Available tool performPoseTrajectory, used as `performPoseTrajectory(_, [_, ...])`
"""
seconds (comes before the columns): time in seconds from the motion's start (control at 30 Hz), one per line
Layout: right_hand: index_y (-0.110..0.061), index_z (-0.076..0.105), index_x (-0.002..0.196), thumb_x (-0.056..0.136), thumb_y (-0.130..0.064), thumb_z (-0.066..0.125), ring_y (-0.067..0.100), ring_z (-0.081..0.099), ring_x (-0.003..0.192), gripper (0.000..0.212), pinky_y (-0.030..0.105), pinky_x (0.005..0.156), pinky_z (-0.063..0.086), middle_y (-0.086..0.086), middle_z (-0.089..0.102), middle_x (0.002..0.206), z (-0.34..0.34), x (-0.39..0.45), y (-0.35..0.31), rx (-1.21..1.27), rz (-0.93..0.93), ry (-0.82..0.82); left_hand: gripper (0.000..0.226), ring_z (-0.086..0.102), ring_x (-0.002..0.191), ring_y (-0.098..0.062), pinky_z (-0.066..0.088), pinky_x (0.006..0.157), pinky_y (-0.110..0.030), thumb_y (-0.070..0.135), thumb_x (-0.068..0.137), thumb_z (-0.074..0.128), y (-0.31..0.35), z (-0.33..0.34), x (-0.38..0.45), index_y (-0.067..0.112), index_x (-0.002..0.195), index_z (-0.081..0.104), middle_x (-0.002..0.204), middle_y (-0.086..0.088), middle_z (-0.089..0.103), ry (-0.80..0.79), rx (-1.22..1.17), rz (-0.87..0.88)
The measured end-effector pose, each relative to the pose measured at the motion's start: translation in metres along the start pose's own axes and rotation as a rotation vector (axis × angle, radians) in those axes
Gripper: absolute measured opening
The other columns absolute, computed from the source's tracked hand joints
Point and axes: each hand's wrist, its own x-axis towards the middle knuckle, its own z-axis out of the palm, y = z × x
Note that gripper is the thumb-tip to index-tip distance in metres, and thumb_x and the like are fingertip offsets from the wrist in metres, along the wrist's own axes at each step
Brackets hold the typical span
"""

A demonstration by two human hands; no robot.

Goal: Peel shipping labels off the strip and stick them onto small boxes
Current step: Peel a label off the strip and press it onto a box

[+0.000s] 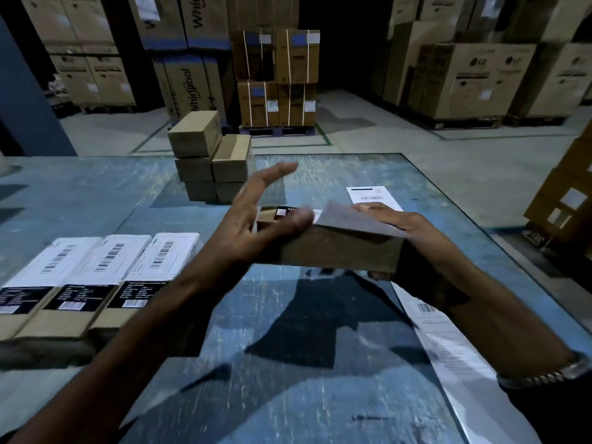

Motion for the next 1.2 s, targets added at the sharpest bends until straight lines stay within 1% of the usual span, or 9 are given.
performPoseTrajectory(0.07, [-0.018,0.08,0.113,0.1,-0.033,0.065,0.02,0.07,0.061,0.025,0.027,0.048,0.049,0.004,0.074,0.088,-0.003,0.0,0.0,-0.018,0.027,-0.027,0.093,0.026,0.158,-0.005,0.031,0.125,-0.056,0.06,0.066,0.091,0.001,0.006,-0.009,0.045,0.149,0.053,0.165,0.022,0.039,-0.057,0.269,0.172])
performPoseTrajectory(0.13, [-0.018,0.084,0.097,0.105,-0.021,0.058,0.023,0.069,0.057,0.027,0.026,0.045,0.045,0.007,0.072,0.082,-0.006,0.0,0.003,-0.051,0.023,-0.041,0.096,0.027,0.16,-0.014,0.032,0.124,-0.061,0.064,0.066,0.092,-0.009,0.009,-0.008,0.03,0.148,0.057,0.165,0.009,0.044,-0.086,0.455,0.367])
performPoseTrajectory(0.37, [-0.018,0.085,0.076,0.092,-0.022,0.061,0.027,0.068,0.055,0.029,0.024,0.039,0.044,0.015,0.074,0.075,-0.008,-0.005,0.007,-0.081,0.131,-0.153,0.056,0.073,0.105,-0.016,0.06,0.082,-0.038,0.022,0.077,0.097,-0.026,0.013,-0.01,0.006,0.124,0.071,0.117,0.0,0.074,-0.038,0.311,0.397])
performPoseTrajectory(0.6, [-0.029,0.078,0.11,0.112,-0.053,0.037,0.014,0.071,0.093,0.048,0.025,0.077,0.054,0.001,0.076,0.131,-0.018,0.03,0.019,-0.506,0.032,-0.028,0.045,0.075,0.096,-0.003,0.055,0.084,-0.017,0.025,0.07,0.099,-0.031,0.004,-0.037,0.018,0.108,0.077,0.1,0.009,0.079,-0.031,0.164,0.106])
performPoseTrajectory(0.73, [-0.026,0.079,0.129,0.095,-0.072,0.051,0.015,0.066,0.132,0.064,0.033,0.106,0.048,-0.002,0.073,0.14,-0.034,0.016,0.011,-0.238,0.077,-0.503,0.045,0.075,0.101,-0.006,0.056,0.083,-0.02,0.034,0.07,0.098,-0.036,0.006,-0.036,0.023,0.109,0.078,0.105,0.01,0.079,-0.049,0.15,-0.057])
performPoseTrajectory(0.8, [-0.023,0.066,0.145,0.086,-0.051,0.085,0.016,0.061,0.14,0.068,0.028,0.109,0.049,-0.004,0.067,0.148,-0.041,0.014,0.015,-0.359,0.034,-0.649,0.046,0.074,0.105,-0.006,0.056,0.089,-0.022,0.03,0.07,0.098,-0.037,0.005,-0.035,0.024,0.111,0.078,0.109,0.01,0.079,-0.073,0.075,-0.129])
performPoseTrajectory(0.9, [-0.018,0.059,0.146,0.079,0.004,0.087,0.02,0.065,0.135,0.076,0.026,0.105,0.054,-0.001,0.071,0.143,-0.039,0.018,0.022,-0.469,0.008,-0.602,0.052,0.072,0.111,-0.003,0.057,0.096,-0.026,0.029,0.07,0.097,-0.034,0.005,-0.035,0.028,0.118,0.077,0.115,0.014,0.078,-0.113,0.062,-0.172])
performPoseTrajectory(1.1, [-0.019,0.077,0.126,0.073,-0.001,0.09,0.02,0.075,0.116,0.057,0.029,0.097,0.059,0.004,0.08,0.124,-0.036,0.018,0.031,-0.54,-0.113,-0.478,0.045,0.072,0.104,0.003,0.05,0.082,-0.009,0.026,0.068,0.098,-0.033,0.005,-0.034,0.028,0.109,0.078,0.106,0.018,0.079,-0.122,0.062,-0.176])
performPoseTrajectory(1.2, [-0.024,0.073,0.135,0.074,-0.003,0.089,0.016,0.073,0.121,0.066,0.027,0.099,0.058,-0.005,0.077,0.132,-0.033,0.014,0.029,-0.566,-0.167,-0.464,0.042,0.074,0.1,0.002,0.049,0.079,-0.007,0.019,0.068,0.098,-0.035,0.007,-0.036,0.027,0.105,0.081,0.102,0.016,0.081,-0.082,0.008,-0.174])
